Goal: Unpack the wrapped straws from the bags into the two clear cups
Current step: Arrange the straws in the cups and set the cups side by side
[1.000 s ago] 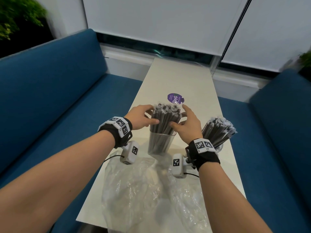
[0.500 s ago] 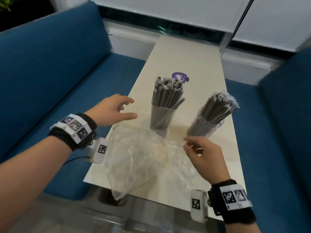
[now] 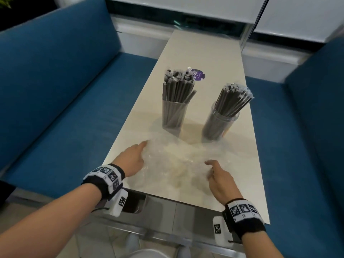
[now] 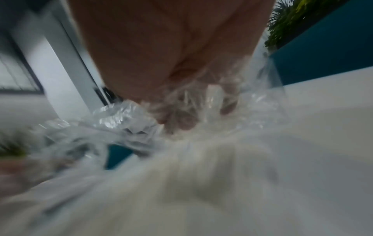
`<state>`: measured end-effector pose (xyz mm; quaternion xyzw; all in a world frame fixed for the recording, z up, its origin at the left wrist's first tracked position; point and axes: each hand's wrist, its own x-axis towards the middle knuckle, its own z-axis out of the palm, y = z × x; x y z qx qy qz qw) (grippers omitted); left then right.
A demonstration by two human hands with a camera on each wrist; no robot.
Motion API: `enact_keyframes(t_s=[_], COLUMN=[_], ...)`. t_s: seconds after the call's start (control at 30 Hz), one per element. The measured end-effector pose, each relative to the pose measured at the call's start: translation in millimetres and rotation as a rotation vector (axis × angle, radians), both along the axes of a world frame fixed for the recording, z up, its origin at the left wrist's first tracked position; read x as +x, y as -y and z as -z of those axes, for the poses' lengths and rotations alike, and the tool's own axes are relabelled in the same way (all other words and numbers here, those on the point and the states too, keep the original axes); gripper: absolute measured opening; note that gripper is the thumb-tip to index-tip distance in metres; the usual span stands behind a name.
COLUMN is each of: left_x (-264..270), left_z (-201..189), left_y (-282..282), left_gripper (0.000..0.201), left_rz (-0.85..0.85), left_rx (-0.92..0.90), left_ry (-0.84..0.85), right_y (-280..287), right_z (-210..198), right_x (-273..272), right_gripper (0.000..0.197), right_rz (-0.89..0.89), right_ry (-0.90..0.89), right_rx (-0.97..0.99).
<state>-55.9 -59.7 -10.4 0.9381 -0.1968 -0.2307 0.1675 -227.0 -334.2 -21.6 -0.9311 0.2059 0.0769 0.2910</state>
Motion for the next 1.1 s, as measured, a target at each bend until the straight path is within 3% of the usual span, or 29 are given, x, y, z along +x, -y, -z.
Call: enact_keyframes(t_s=[0.13,0.23,0.33,0.4,0.47,0.63,0.7,0.77,0.83,0.87,0.97,1.03,1.1], left_x=[-8.6,-31.7,-64.1,-81.9,-96.4,-108.5,-103.3,-99.6,-111.6,-121.3,-145.6,-156.3,-166.6], left_z=[-26.2,-45.1,-72.1,-80.0,-77.9,-67.3,-68.7,-69.8,-82.1,-90.0,-91.8,-86.1,-80.3], left_y=[10.4,25.8,36.9,44.2,50.9,52.5,45.7,42.9,42.4,44.2,49.6,40.5,31.5], left_gripper=[0.073,0.051,0.024,0.031,0.043,0.045,0.048,0.052,0.027,0.018,0.026,0.027,0.029], left_rz=[-0.009,0.056,-0.024,-0.084,-0.142,-0.425,-0.515,-0.596,-0.608,-0.556,-0.551,-0.606,-0.637], left_rx=[-0.266,-0.421,-0.741,-0.904,-0.94,-1.099,-1.096,-1.153,-1.282,-1.34,-1.234,-1.225,-1.24], left_ry=[0.016,-0.045,-0.367,-0.503,-0.48,-0.401,-0.277,-0.257,-0.336,-0.443,-0.446,-0.398,-0.478], right_y=[-23.5,-40.5,-48.1,-52.7,-59.8,-48.7,-28.5,-11.7,-10.1,-15.8,-39.7,-50.8,-63.9], right_z=[-33.5,-41.7,-50.2,-57.5,-63.7,-80.7,-86.1,-86.7,-83.0,-81.2,-76.4,-69.0,-59.2], right_x=[10.0,30.2,39.8,41.3,42.7,30.5,10.4,-8.2,-15.4,-15.0,-5.7,4.5,13.3], right_gripper=[0.013,0.013,0.017,0.022,0.022,0.05,0.059,0.063,0.059,0.055,0.045,0.04,0.032], right_rz=[-0.111,-0.197,-0.214,-0.218,-0.215,-0.321,-0.354,-0.382,-0.433,-0.444,-0.382,-0.305,-0.208], right_ry=[0.266,0.415,0.444,0.453,0.443,0.326,0.46,0.591,0.543,0.504,0.493,0.51,0.485], right_rx=[0.317,0.395,0.426,0.447,0.479,0.711,0.694,0.557,0.554,0.653,0.941,0.912,0.815])
